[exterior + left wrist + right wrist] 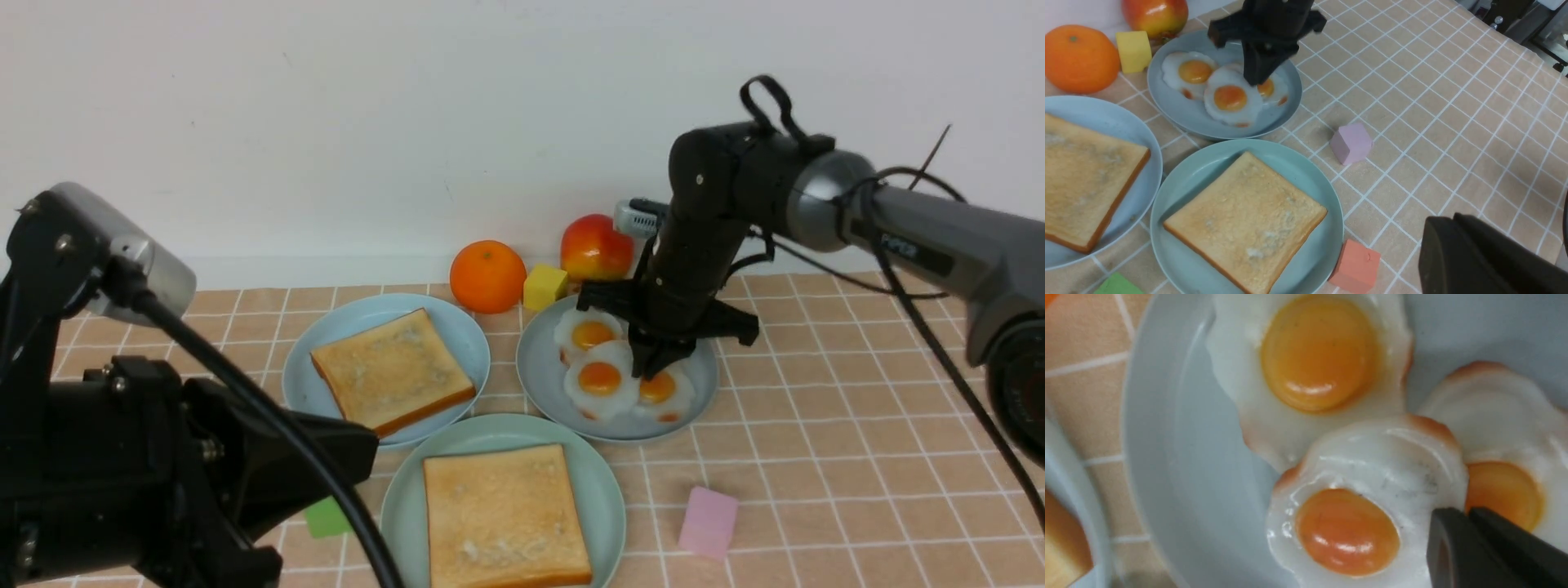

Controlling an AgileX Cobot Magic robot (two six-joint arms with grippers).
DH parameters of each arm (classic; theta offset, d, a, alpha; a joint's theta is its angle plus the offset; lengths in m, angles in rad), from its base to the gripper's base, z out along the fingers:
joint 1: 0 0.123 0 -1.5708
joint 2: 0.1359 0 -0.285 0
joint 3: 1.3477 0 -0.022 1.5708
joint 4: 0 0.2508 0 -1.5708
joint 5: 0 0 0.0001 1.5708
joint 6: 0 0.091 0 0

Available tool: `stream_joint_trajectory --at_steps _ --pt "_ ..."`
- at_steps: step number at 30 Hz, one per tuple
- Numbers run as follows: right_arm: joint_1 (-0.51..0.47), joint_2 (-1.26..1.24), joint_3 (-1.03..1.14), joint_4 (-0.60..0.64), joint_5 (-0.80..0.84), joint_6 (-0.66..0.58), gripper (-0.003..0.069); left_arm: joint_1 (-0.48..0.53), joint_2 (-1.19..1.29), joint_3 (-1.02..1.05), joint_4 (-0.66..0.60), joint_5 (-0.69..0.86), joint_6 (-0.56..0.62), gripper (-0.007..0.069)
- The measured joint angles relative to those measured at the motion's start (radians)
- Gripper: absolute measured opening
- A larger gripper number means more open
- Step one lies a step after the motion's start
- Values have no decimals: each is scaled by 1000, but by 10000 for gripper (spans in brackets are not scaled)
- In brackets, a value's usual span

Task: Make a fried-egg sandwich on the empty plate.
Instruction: Use the right arm to grab a fried egg, then use the right arm to place the fried egg on the slice of bread in the middle

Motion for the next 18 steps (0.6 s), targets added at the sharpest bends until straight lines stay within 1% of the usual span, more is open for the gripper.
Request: stream_joint_trajectory --at_steps 2,4,5,6,9,11,13,14,16,18 --pt "0 -27 0 5 -1 -32 30 0 0 0 0 0 0 29" --pt "5 -97 0 40 -3 -128 30 0 0 0 0 1 0 30" --pt "6 -101 0 46 -1 -136 30 0 0 0 0 1 0 30" --pt "19 -128 0 60 10 -192 30 0 0 0 0 1 0 31" --pt "68 -157 0 83 71 -284 30 0 0 0 0 2 0 32" --pt "92 -157 0 83 84 -299 30 0 0 0 0 2 0 33" --pt "158 -144 12 83 95 -314 30 0 0 0 0 3 0 36" --pt "167 -143 14 83 92 -316 30 0 0 0 0 3 0 37" --pt "222 -116 27 83 66 -319 30 0 0 0 0 3 0 39" --pt "246 -91 30 82 52 -310 30 0 0 0 0 3 0 39"
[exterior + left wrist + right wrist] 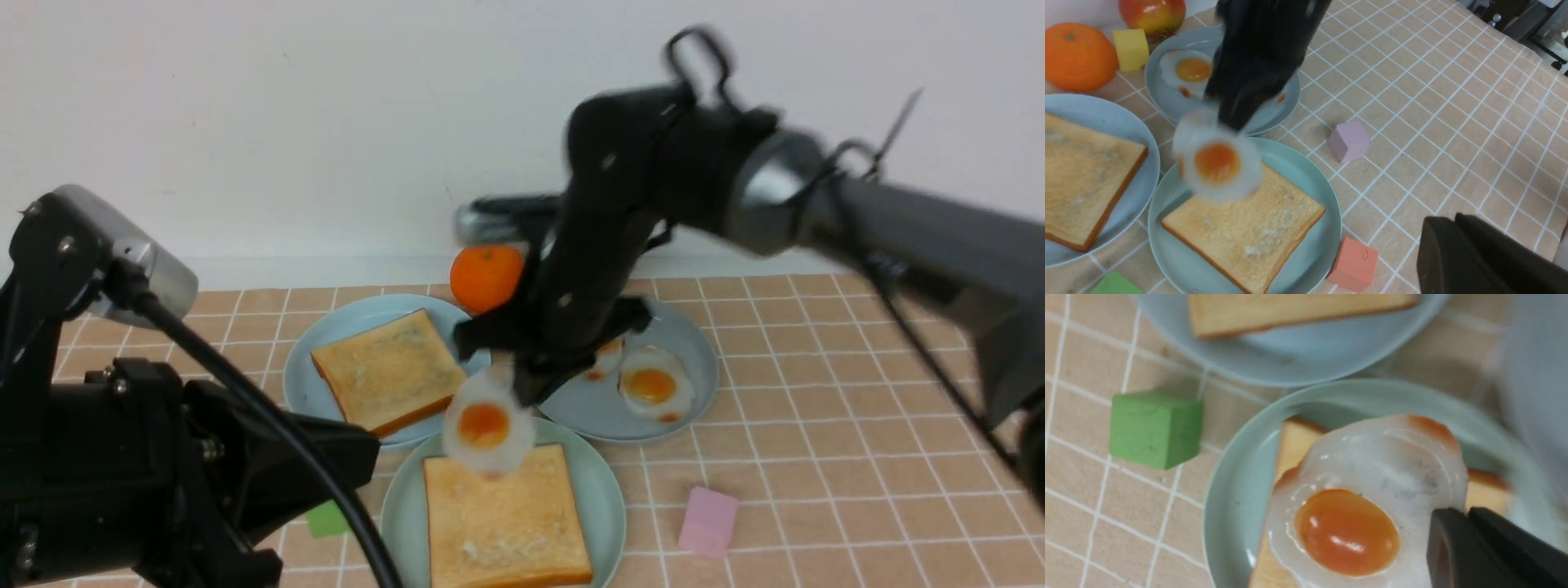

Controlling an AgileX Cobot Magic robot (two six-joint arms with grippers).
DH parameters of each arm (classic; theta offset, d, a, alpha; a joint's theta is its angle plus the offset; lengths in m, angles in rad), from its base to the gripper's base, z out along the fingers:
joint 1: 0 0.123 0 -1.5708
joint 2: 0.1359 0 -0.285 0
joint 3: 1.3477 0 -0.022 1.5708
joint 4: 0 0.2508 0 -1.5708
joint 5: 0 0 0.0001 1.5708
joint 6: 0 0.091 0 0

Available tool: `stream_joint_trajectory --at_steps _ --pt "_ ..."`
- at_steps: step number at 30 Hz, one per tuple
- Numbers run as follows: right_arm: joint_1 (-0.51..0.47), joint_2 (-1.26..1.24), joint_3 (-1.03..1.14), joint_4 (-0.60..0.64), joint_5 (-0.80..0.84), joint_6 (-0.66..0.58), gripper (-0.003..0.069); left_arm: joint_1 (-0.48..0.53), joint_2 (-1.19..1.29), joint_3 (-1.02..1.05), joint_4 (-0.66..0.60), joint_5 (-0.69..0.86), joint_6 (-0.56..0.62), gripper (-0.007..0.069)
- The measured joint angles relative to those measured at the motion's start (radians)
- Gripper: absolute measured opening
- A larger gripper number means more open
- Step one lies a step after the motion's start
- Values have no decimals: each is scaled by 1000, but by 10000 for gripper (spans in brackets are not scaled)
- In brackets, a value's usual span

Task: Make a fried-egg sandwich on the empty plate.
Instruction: Use the right arm to place the fried egg on the slice of bread in the middle

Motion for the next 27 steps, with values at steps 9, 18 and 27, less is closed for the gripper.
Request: stream_joint_trajectory --at_steps 9,18,27 --pt "23 114 -1 -19 -11 39 30 0 0 0 0 12 0 50" --pt "23 111 -4 -19 -10 40 29 0 0 0 0 13 0 60" --pt "23 2 0 -35 35 38 24 0 0 0 0 13 0 73"
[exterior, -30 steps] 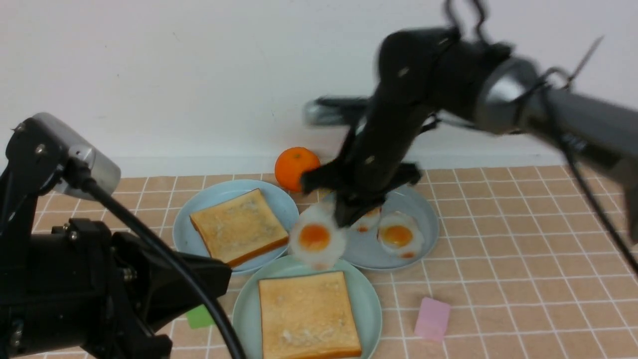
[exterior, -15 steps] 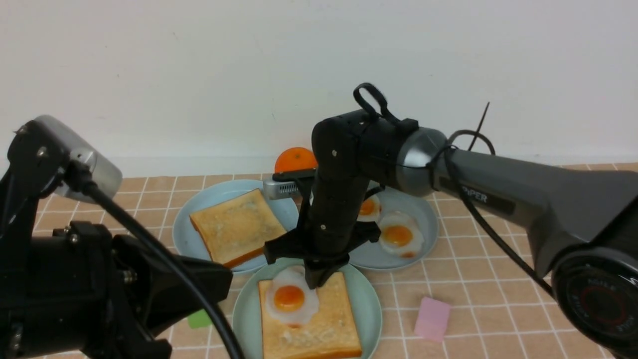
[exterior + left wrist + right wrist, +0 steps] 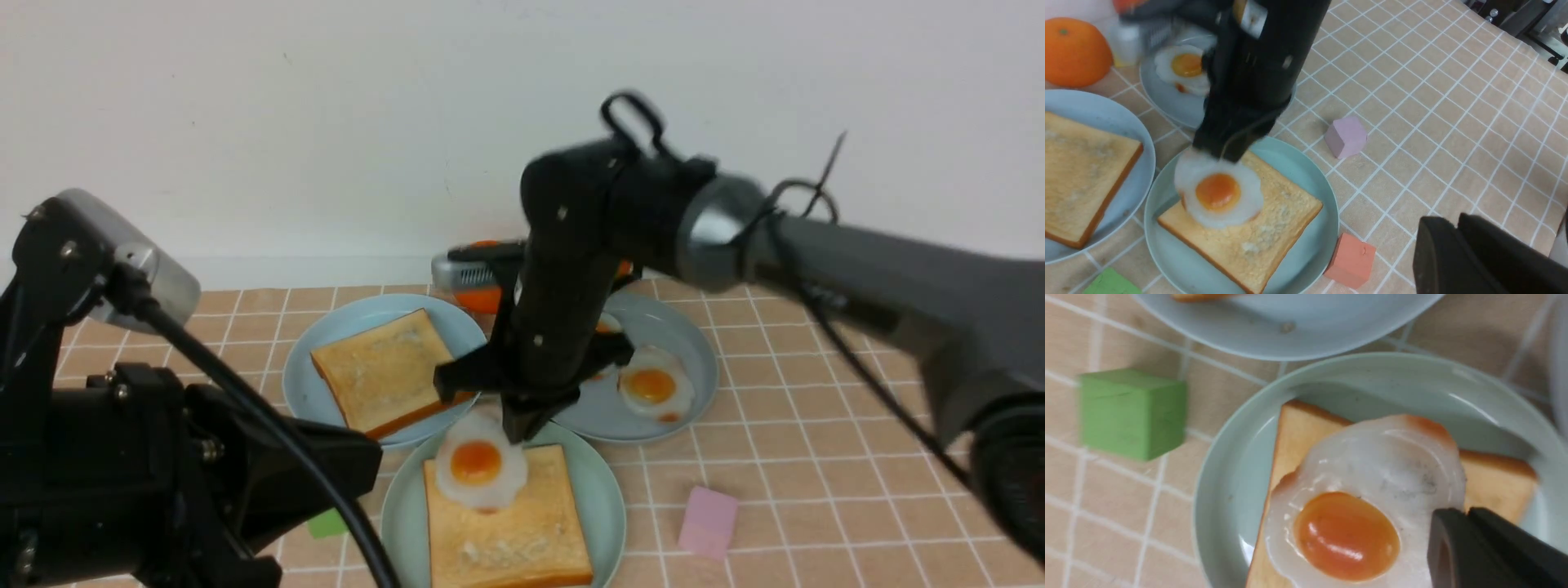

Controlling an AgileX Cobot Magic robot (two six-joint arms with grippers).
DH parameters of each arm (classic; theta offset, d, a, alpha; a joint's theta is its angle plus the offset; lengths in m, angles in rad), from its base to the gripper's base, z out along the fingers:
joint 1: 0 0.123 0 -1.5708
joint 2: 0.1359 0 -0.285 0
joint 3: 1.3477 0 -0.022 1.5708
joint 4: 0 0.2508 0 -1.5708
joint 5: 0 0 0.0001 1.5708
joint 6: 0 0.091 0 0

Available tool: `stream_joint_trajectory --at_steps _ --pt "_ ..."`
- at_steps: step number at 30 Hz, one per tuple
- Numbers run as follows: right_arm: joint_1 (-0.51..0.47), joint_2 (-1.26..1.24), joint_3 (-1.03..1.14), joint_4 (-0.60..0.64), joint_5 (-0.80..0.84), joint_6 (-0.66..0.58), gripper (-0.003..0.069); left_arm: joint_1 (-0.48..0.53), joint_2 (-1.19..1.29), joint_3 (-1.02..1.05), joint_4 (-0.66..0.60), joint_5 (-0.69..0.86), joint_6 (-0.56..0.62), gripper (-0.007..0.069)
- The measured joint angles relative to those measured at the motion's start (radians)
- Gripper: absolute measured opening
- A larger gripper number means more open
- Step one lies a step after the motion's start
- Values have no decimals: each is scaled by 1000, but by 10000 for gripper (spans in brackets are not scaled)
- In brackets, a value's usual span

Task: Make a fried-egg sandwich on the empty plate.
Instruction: Use the right arm to place the fried egg on the slice of bread in the middle

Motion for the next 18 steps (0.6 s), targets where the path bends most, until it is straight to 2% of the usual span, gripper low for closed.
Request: stream_joint_trajectory --at_steps 8,12,18 --pt "0 -24 21 -6 40 -5 24 0 0 0 0 -2 0 75" --pt "0 -19 86 7 -12 -4 24 0 0 0 0 -8 0 76" --pt "0 -19 160 23 -103 -1 65 0 1 0 0 -18 0 84"
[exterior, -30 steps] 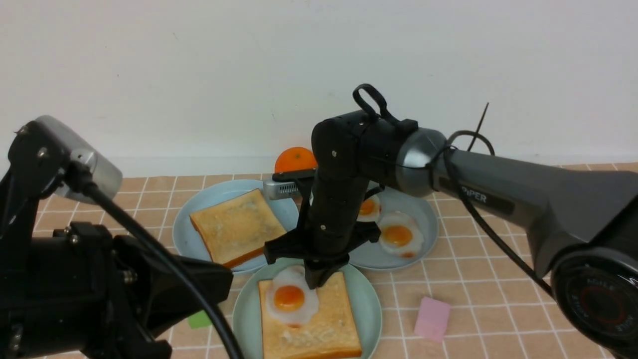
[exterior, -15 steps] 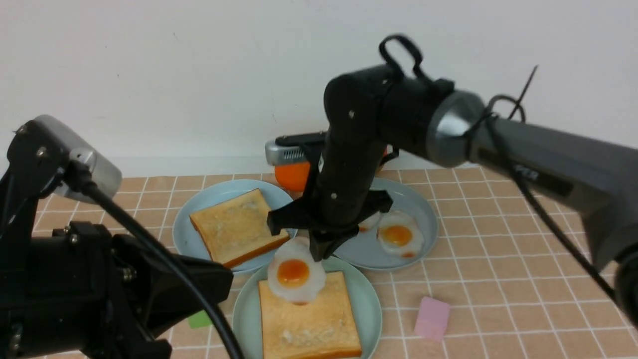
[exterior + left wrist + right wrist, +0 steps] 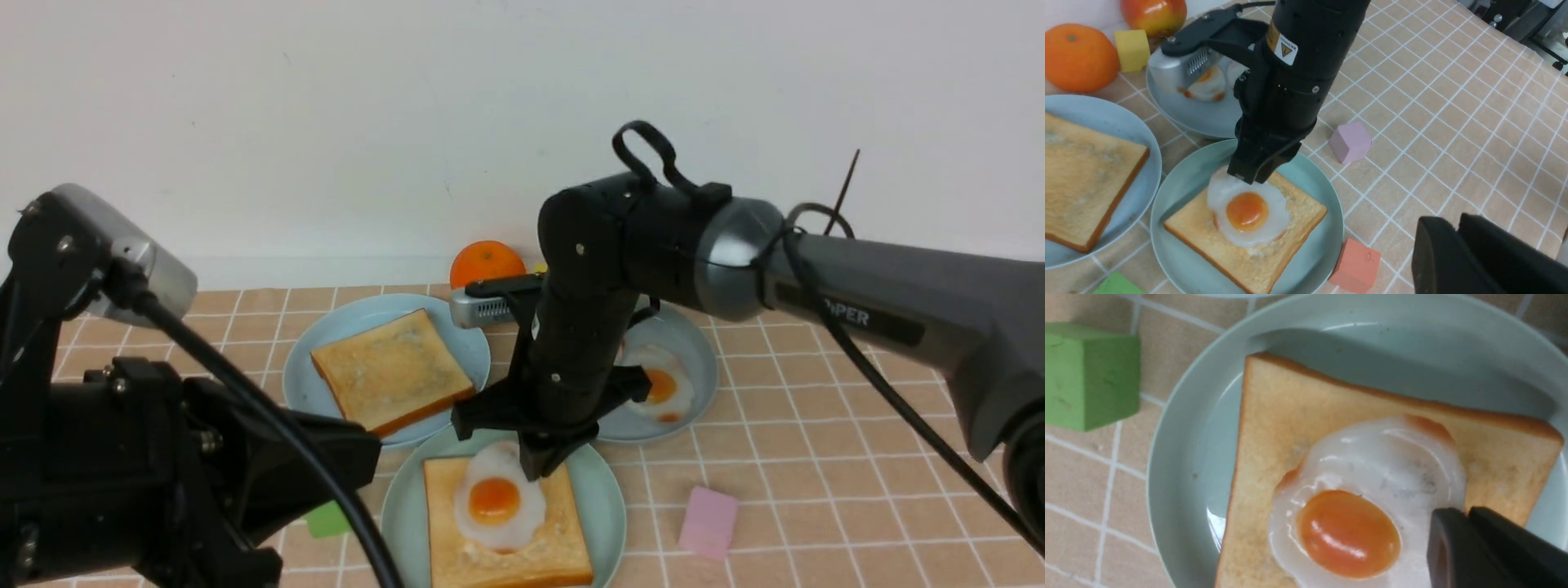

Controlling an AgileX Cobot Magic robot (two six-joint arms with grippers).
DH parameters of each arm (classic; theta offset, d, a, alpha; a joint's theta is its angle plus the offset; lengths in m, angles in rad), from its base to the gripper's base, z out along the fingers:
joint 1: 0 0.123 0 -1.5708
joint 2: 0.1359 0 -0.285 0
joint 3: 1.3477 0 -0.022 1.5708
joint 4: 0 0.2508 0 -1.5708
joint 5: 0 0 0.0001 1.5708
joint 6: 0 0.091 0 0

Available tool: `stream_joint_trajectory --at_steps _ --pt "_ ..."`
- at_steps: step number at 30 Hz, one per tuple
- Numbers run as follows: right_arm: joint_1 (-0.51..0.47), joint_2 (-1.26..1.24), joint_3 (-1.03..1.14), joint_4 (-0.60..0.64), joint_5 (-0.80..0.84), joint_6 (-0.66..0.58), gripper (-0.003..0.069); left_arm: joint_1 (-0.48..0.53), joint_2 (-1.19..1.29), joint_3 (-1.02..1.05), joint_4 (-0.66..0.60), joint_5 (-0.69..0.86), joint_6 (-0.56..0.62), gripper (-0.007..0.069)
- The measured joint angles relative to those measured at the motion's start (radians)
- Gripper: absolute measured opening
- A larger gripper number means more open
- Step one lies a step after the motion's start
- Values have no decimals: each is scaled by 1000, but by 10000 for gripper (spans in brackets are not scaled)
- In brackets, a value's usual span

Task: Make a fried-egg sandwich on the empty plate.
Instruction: Use the right arm to place the fried egg on the slice of bread in the middle, then use the left arm to grab a slice of bread

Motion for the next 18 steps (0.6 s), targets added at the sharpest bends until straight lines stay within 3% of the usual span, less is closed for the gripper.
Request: stream_joint_trajectory --at_steps 2,7,11,18 --pt "0 0 0 9 -5 1 83 0 2 0 0 -6 -1 87" --pt "0 -9 1 15 -8 1 216 0 33 0 1 -64 -62 96" --pt "0 -83 2 -65 -7 0 338 0 94 0 22 -181 -230 122" --pt "0 -281 2 -182 28 0 365 0 230 0 91 -328 -527 215"
